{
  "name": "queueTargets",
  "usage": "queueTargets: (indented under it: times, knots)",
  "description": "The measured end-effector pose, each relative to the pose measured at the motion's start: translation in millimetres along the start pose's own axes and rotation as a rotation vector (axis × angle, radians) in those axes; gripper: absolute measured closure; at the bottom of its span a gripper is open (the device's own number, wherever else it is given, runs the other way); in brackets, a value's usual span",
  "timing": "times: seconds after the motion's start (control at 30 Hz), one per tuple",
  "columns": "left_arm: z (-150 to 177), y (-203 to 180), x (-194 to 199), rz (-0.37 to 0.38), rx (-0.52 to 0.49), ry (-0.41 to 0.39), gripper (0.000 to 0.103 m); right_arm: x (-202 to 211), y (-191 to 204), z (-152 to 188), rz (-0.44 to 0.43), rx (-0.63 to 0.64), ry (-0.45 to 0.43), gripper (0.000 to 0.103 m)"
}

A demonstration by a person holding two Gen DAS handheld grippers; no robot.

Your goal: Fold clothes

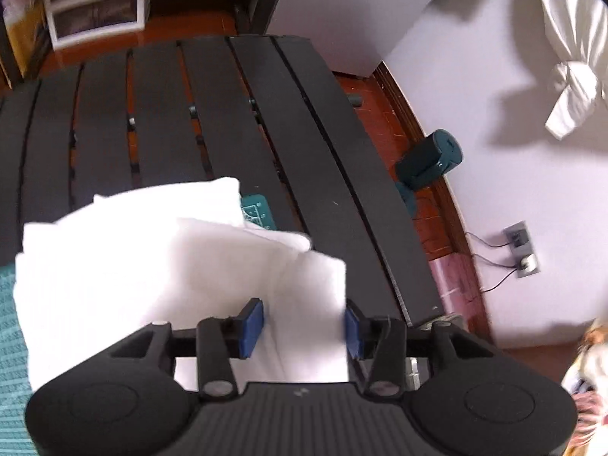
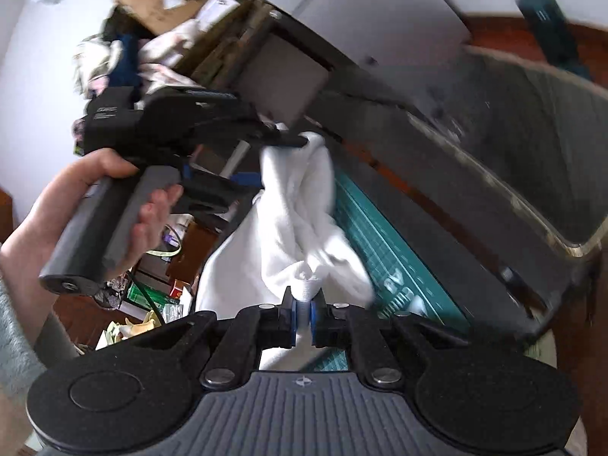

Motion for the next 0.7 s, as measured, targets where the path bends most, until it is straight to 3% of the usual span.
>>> queueTargets:
  times: [0.13,0.23,0.33,0.37,0.47,0.5,0.6,0.7]
  knots:
    - [14.9,15.2,54.6,0.097,0.012,-0.155,0.058,0.2,-4.0,-3.5,-0.018,-0.027,-0.012,0.089]
    - [40.0,32.4,98.7,0.117,-0.029,-0.278,0.043,2.5,-8.0,-3.0,-0.064,-0.078,-0.008,0.089]
    - [85.2,51.1,128.6,0.013,-0.168,-0.388,0.031,2.4,-13.6,-5.2,-0.137,-0.150,0.022,0.078]
    - [106.1,59.0,132.5,-0.054,-0.230,-0.418,0.030,1.9,-14.7,-6.2,-0.144,-0.163,0.035,0.074]
    - [165.1,82.3,133.7,-0.178,-0.348,-0.443,0.030,-2.1,-13.4,-11.4,-0.154,-0.186,0.075,0.073]
    - [176.8,86.8,131.0,-0.182,-0.356,-0.446,0.030,-5.6,-12.6,-15.0,-0.152,-0.193,0.102,0.073]
    - [217.9,97.4,118.2,-0.233,-0.406,-0.463,0.030,-4.3,-7.3,-22.2,-0.145,-0.197,0.142,0.094]
    - [241.3,89.7,98.8,-0.332,-0.536,-0.492,0.030,2.0,9.7,-32.1,-0.195,-0.230,0.152,0.095]
Point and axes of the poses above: each gripper's, at about its wrist camera, not at the fingertips, and x roughly against the way its jaws point, y to its left, z to its underside, the point moved 5 cm from there along -x, roughly the way its jaws point, and after that the axes turned 7 degrees about y, right-handed, at the moved point
